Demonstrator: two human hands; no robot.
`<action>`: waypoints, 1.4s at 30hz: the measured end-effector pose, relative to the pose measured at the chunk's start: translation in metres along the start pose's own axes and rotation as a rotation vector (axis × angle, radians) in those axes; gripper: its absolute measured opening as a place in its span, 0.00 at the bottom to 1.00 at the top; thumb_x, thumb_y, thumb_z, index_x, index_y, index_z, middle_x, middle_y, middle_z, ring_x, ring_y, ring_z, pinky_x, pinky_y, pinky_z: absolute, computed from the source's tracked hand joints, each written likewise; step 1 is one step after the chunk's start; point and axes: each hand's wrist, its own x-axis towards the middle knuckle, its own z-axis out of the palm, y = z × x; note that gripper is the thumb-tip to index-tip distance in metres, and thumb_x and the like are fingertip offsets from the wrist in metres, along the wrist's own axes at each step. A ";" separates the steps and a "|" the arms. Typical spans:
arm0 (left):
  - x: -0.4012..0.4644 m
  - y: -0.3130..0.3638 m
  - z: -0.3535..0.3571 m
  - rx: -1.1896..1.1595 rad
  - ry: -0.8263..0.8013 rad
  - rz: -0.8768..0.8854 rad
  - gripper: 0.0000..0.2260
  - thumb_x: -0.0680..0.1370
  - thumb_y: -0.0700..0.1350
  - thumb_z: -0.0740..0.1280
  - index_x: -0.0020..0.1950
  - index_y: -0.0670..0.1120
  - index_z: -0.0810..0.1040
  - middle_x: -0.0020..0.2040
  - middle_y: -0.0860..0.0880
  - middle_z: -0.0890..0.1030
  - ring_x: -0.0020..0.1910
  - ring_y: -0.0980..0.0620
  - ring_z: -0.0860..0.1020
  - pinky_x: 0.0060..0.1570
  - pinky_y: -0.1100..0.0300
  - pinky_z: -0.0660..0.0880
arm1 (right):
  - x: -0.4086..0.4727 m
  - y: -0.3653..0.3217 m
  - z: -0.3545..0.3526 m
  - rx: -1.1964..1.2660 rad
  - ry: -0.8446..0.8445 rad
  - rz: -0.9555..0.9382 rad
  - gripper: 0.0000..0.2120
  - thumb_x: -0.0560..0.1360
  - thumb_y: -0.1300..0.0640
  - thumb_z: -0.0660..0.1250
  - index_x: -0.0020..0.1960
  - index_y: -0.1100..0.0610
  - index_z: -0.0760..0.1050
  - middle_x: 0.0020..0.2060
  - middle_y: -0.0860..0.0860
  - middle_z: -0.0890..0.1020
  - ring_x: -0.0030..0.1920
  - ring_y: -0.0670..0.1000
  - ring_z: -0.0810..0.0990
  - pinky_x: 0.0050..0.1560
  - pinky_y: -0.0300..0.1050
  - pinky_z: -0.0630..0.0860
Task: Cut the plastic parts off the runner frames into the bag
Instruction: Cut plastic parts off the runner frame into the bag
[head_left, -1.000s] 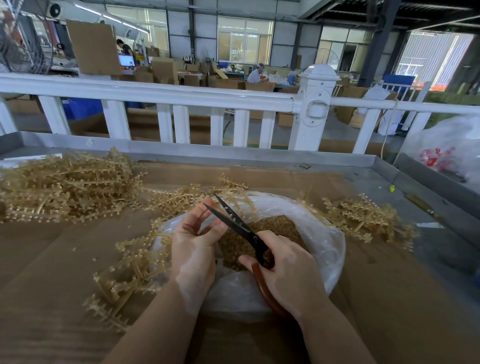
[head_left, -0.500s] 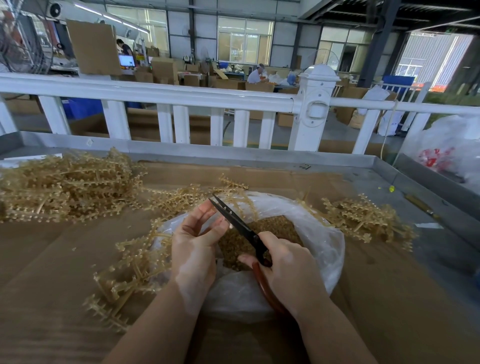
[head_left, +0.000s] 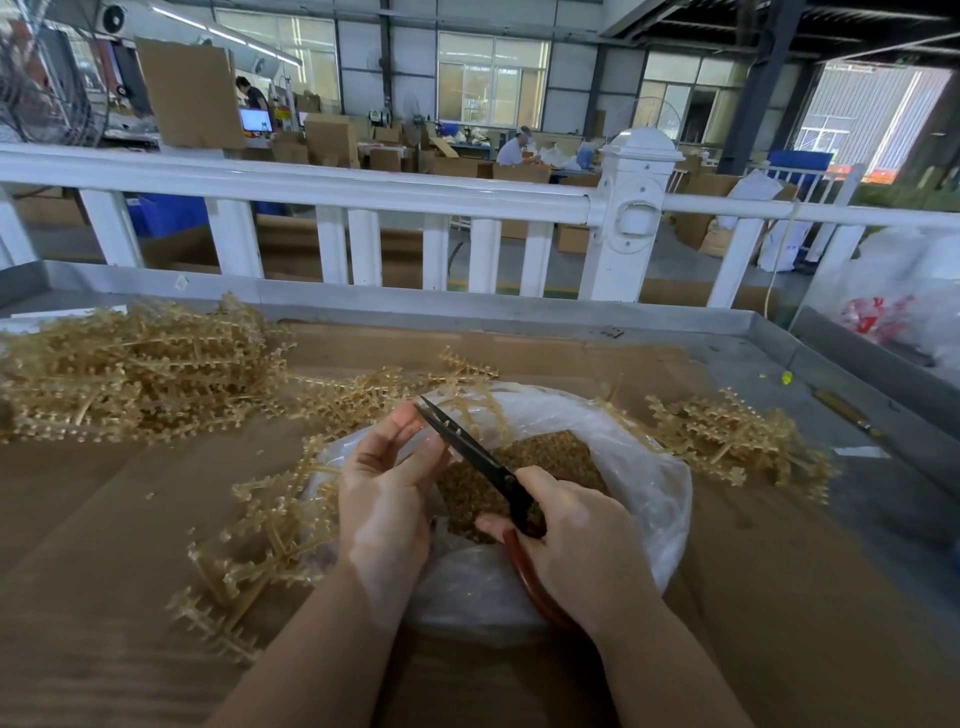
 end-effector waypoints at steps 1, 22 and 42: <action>0.001 0.000 0.000 0.008 0.003 0.007 0.18 0.72 0.27 0.66 0.61 0.37 0.75 0.48 0.43 0.81 0.44 0.49 0.82 0.43 0.62 0.81 | 0.000 0.000 0.000 -0.003 0.005 -0.001 0.19 0.72 0.36 0.62 0.48 0.50 0.77 0.34 0.45 0.80 0.34 0.44 0.78 0.34 0.36 0.75; -0.004 0.002 0.004 0.025 -0.053 -0.030 0.12 0.70 0.29 0.67 0.52 0.40 0.80 0.42 0.46 0.84 0.40 0.53 0.83 0.38 0.65 0.79 | 0.000 0.002 0.001 0.006 0.036 0.048 0.18 0.72 0.36 0.62 0.50 0.49 0.76 0.36 0.43 0.80 0.35 0.41 0.75 0.35 0.27 0.65; 0.003 0.001 0.002 -0.106 0.024 -0.101 0.13 0.76 0.29 0.62 0.57 0.39 0.77 0.44 0.45 0.83 0.40 0.55 0.82 0.42 0.66 0.80 | -0.001 0.004 0.004 -0.040 0.086 0.039 0.18 0.71 0.37 0.65 0.53 0.48 0.77 0.39 0.42 0.81 0.40 0.44 0.78 0.40 0.30 0.67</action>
